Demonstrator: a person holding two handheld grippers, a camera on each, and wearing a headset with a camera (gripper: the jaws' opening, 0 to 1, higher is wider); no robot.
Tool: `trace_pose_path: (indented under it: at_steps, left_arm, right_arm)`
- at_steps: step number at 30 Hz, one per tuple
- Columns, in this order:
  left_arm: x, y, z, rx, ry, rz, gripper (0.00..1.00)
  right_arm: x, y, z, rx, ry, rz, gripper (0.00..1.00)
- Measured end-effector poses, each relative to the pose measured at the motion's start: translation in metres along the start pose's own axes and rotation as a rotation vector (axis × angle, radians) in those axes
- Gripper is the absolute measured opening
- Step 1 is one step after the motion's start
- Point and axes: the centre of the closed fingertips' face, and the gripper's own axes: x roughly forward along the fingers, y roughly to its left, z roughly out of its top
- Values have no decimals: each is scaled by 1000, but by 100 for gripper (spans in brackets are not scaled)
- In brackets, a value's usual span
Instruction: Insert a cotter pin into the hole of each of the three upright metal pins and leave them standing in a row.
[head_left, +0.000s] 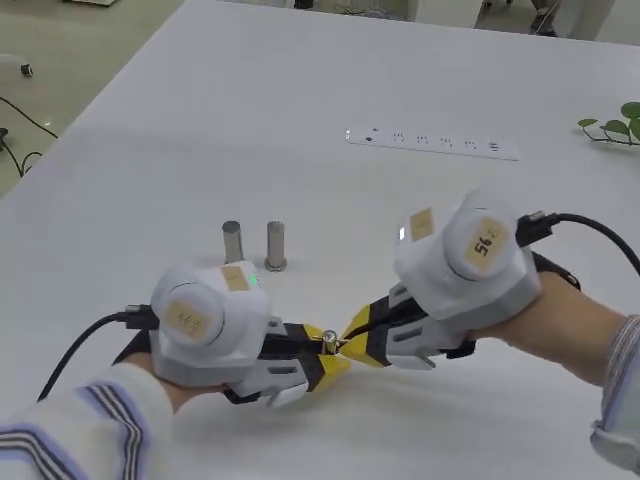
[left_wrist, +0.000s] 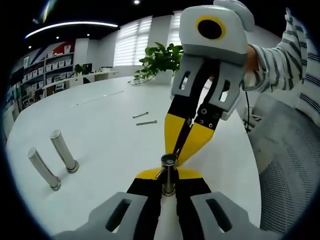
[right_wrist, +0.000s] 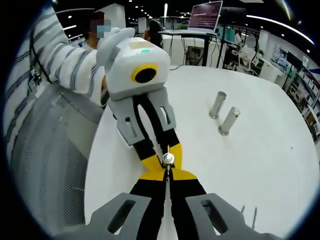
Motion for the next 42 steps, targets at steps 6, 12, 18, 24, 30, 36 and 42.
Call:
trace_pose_path:
  at_steps: [6, 12, 18, 24, 30, 36, 42]
  left_arm:
    - [0, 0, 0, -6, 0, -3, 8]
    - [-1, 0, 0, -5, -3, -6, 8]
    - [-1, 0, 0, -5, -5, -9, 8]
    - [-1, 0, 0, -16, -9, -10, 8]
    - [0, -1, 0, -2, -9, -12, 8]
    - [1, -2, 0, 15, -11, -11, 8]
    - [2, -3, -3, 15, 5, -6, 11]
  right_arm:
    - [-4, -3, -1, -1, -5, -9, 12]
    - [-12, -3, -5, -1, -7, -14, 6]
    - [-12, -4, 1, 11, -30, -18, 3]
    - [-9, -2, 1, 14, -26, -16, 3]
    - [-10, -2, -1, 7, -25, -19, 7]
    - [-14, -3, 2, 32, -53, -21, 11]
    - [-13, 1, 4, 41, -66, -10, 14]
